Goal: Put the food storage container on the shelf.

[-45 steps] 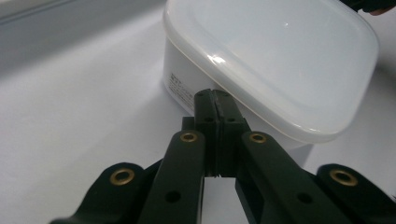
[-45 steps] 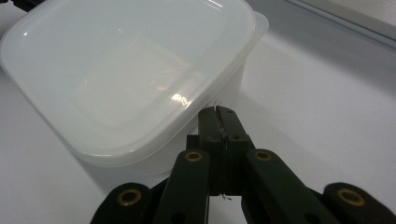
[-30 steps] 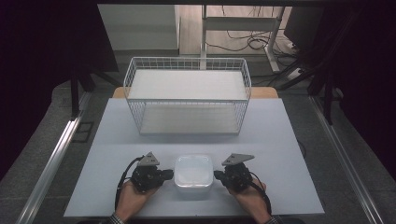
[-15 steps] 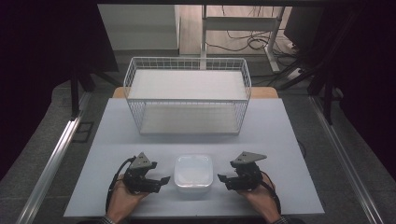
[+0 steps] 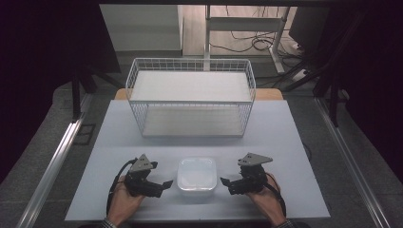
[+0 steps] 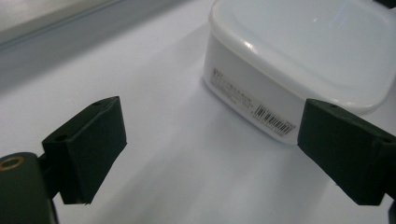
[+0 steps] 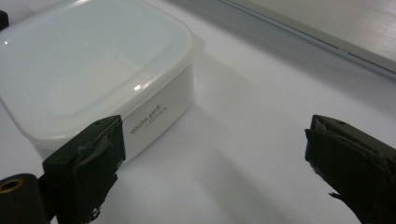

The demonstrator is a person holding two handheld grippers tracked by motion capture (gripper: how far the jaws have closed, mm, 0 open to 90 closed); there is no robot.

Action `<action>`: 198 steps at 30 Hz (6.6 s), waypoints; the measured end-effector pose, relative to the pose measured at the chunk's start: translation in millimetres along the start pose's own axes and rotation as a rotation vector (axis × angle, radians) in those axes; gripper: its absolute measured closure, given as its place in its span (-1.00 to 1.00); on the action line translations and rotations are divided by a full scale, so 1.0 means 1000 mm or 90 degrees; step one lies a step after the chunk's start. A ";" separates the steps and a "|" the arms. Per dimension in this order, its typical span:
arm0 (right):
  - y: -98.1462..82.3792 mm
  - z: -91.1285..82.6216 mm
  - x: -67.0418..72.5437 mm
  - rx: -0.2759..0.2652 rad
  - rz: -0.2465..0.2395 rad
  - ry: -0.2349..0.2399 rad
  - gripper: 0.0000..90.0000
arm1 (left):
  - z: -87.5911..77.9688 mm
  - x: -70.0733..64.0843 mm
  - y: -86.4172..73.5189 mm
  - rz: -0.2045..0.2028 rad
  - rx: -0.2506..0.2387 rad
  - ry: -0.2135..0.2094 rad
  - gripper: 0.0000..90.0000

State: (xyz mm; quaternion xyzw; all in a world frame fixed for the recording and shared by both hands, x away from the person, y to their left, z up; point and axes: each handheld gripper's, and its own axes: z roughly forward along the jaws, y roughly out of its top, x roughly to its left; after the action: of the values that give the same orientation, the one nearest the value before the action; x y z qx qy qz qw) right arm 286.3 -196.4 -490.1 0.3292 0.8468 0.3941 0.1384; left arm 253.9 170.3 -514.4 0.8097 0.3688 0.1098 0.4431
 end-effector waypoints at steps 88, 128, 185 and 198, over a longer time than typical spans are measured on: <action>0.041 -0.006 0.023 -0.053 0.113 0.055 0.73 | -0.003 -0.011 0.043 -0.114 -0.030 -0.072 0.78; 0.127 -0.023 -0.003 -0.151 0.079 0.062 0.74 | -0.042 0.021 0.130 -0.071 -0.087 -0.033 0.78; 0.244 -0.007 -0.059 -0.169 0.126 0.026 0.51 | -0.044 0.078 0.230 -0.103 -0.146 -0.005 0.48; 0.254 0.002 -0.059 -0.155 0.116 0.011 0.34 | -0.034 0.082 0.237 -0.119 -0.134 0.025 0.24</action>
State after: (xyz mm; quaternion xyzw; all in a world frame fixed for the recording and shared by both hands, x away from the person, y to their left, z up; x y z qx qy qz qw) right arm 445.0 -114.3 -300.4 0.3820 0.7607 0.5075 0.1336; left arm 413.1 169.1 -317.5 0.7185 0.4378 0.1217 0.5266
